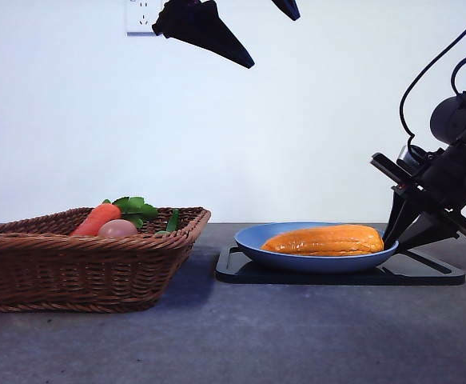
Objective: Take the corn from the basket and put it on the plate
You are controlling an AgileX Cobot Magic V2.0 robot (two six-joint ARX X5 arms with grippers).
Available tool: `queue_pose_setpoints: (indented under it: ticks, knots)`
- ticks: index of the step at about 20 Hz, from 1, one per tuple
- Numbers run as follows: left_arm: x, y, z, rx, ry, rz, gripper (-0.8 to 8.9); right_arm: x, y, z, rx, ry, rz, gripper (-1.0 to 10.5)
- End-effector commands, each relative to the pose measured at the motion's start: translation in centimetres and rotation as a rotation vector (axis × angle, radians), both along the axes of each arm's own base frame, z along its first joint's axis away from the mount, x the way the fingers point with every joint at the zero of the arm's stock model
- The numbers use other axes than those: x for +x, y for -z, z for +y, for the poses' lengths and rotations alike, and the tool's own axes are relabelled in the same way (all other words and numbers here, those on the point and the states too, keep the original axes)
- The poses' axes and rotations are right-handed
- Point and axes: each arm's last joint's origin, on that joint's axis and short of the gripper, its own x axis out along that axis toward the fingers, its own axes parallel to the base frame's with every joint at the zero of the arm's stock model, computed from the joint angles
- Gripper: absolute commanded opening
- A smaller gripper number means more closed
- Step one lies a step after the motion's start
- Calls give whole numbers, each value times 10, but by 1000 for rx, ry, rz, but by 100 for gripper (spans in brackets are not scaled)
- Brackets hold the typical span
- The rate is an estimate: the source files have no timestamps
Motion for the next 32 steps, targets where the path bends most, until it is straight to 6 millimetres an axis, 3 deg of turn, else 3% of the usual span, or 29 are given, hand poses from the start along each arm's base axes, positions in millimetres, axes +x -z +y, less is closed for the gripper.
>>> queue_pose_setpoints:
  ticks: [1, 4, 11, 14, 17, 21, 25, 28, 30, 32]
  knots:
    - [4, -2, -5, -7, 15, -24, 352, 6, -1, 0, 5, 0, -17, 1]
    - [4, -2, -5, -7, 15, -24, 352, 5, 0, 0, 4, -1, 1, 11]
    - [4, -2, -5, -7, 15, -24, 352, 2, -5, -1, 29, -6, 6, 218]
    - [4, -2, -5, -7, 15, -24, 352, -4, -27, -7, 26, 3, -36, 218]
    - [4, -2, -5, -7, 15, -24, 352, -19, -65, -16, 8, 4, -120, 218]
    - [4, -2, -5, -6, 15, -23, 352, -60, -125, -16, -35, -56, -255, 218]
    - [3, -2, -5, -4, 16, -21, 351, -119, -169, 1, -88, -206, -325, 217]
    - [3, -1, -4, -1, 15, -17, 336, -158, -188, 14, -138, -303, -349, 174]
    - [3, -1, -4, 6, 15, -9, 259, -176, -195, 22, -148, -376, -369, 119]
    - [1, 0, -3, 18, 16, 5, 114, -188, -199, 30, -150, -445, -393, 16]
